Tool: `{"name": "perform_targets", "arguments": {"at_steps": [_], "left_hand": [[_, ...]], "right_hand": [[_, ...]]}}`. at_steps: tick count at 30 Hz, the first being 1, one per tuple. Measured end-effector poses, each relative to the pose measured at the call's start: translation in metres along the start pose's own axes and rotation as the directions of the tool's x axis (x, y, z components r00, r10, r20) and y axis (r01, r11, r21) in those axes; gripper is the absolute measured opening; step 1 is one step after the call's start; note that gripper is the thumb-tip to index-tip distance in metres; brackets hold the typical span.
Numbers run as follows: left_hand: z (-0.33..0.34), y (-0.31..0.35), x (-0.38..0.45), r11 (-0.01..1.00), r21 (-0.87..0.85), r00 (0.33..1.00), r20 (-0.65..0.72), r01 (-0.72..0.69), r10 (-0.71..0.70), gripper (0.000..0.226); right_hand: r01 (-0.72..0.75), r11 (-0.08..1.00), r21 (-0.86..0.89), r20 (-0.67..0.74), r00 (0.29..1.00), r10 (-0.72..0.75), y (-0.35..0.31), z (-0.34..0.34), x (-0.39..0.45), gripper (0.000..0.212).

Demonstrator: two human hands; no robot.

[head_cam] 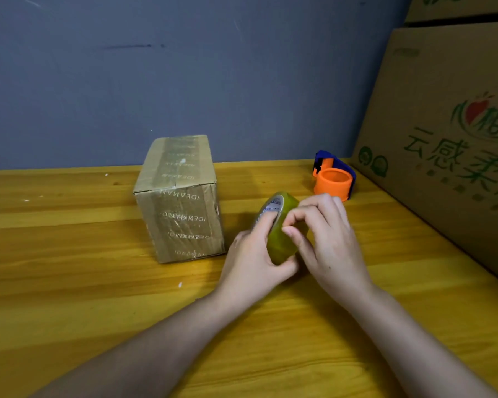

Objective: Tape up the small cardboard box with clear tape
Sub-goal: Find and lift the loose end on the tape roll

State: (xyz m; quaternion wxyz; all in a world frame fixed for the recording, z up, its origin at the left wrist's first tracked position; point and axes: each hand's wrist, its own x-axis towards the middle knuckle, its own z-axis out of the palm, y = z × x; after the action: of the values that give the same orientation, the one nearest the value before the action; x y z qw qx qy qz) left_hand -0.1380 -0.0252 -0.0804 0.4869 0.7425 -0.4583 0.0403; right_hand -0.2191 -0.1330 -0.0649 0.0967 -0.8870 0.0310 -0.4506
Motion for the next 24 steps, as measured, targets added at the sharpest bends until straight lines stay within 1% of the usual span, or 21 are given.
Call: {"name": "perform_targets", "arguments": {"at_steps": [3,5,6,8,9,12,15,18,21,24], "left_hand": [[0.0003,-0.0021,0.0004,0.997,-0.071,1.000,0.002,0.022,-0.022,0.049],[0.0002,-0.0043,0.0008,0.993,-0.109,0.999,-0.015,0.035,-0.037,0.052],[0.0001,-0.0054,0.0012,0.992,-0.118,0.999,-0.022,0.042,-0.045,0.053],[0.0003,-0.0061,0.0015,0.995,-0.095,0.999,-0.024,0.043,-0.045,0.055],[0.0005,-0.0059,0.0016,0.997,-0.074,0.999,-0.020,0.037,-0.038,0.057],[0.0008,-0.0058,0.0015,0.999,-0.047,1.000,-0.015,0.026,-0.027,0.055],[0.0001,-0.0056,0.0011,1.000,-0.026,1.000,-0.015,0.007,-0.008,0.053],[0.0010,-0.0056,0.0004,0.999,0.034,0.999,-0.016,-0.036,0.036,0.047],[0.0018,-0.0055,-0.0004,0.993,0.090,0.997,-0.020,-0.071,0.073,0.045],[0.0016,-0.0039,-0.0010,0.989,0.119,0.996,-0.013,-0.082,0.084,0.044]], "right_hand": [[0.047,0.999,-0.006,-0.026,0.999,-0.047,0.0015,0.0008,-0.0009,0.013],[0.017,0.998,0.063,-0.028,0.999,-0.015,0.0019,0.0005,-0.0009,0.016],[-0.017,0.995,0.100,-0.018,1.000,0.019,0.0018,-0.0001,-0.0009,0.022],[-0.049,0.993,0.110,0.000,0.999,0.050,0.0025,-0.0011,-0.0009,0.031],[-0.038,0.995,0.096,-0.004,0.999,0.038,0.0029,-0.0012,-0.0009,0.031],[-0.007,0.995,0.104,-0.046,0.999,0.012,0.0022,-0.0009,-0.0006,0.023],[-0.027,0.988,0.153,-0.070,0.997,0.038,0.0001,-0.0009,0.0000,0.016],[-0.058,0.985,0.161,-0.077,0.994,0.071,-0.0008,-0.0010,0.0000,0.013],[-0.074,0.989,0.124,-0.071,0.994,0.084,-0.0011,-0.0004,-0.0001,0.016],[-0.038,0.998,0.051,-0.050,0.998,0.041,0.0003,-0.0002,0.0011,0.019]]}}
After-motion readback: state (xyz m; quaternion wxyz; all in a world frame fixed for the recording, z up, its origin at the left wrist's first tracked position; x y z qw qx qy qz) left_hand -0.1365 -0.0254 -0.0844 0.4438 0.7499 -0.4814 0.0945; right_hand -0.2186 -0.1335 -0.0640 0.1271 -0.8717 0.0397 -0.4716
